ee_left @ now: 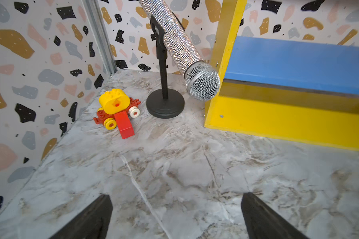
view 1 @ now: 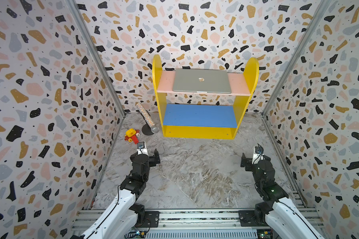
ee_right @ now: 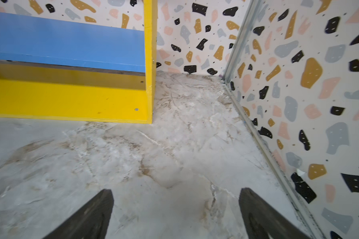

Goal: Close the laptop lid and set it aside
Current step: Reset both arms

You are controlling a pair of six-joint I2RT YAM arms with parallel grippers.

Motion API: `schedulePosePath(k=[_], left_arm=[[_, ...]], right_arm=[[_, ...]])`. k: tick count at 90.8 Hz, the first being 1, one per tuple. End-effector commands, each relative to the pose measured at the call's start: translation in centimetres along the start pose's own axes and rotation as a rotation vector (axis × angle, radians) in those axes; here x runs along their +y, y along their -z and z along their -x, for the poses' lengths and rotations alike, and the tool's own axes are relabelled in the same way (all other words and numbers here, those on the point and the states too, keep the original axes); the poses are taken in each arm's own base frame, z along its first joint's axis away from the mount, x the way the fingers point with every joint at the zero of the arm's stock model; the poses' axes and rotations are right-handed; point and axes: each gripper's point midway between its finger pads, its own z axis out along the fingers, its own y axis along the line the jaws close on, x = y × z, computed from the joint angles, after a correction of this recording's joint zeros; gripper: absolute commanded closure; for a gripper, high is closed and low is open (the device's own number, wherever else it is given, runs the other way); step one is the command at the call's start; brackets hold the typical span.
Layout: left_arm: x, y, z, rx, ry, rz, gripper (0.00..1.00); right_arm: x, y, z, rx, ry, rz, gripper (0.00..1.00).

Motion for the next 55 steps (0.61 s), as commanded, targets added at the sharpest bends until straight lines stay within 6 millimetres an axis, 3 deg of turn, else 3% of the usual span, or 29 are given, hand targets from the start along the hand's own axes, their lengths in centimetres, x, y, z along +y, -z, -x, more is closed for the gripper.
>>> schedulePosePath(k=[1, 16, 38, 55], left_arm=[[0.5, -0.5, 3.7, -0.146, -0.051, 0.052, 0.01], [1.6, -2.6, 2.0, -0.107, -0.048, 0.104, 0.00], [1.6, -5.0, -0.9, -0.054, -0.149, 0.135, 0.00], [0.5, -6.4, -1.5, -0.080, -0.201, 0.089, 0.00]], right_arm=[[-1.9, -0.2, 1.6, -0.090, 0.008, -0.121, 0.00], [-1.9, -1.8, 0.2, -0.071, 0.033, -0.160, 0.00], [-2.0, -4.2, -2.3, -0.051, 0.049, -0.201, 0.00], [-1.2, -6.1, -1.8, -0.092, 0.061, -0.152, 0.00]])
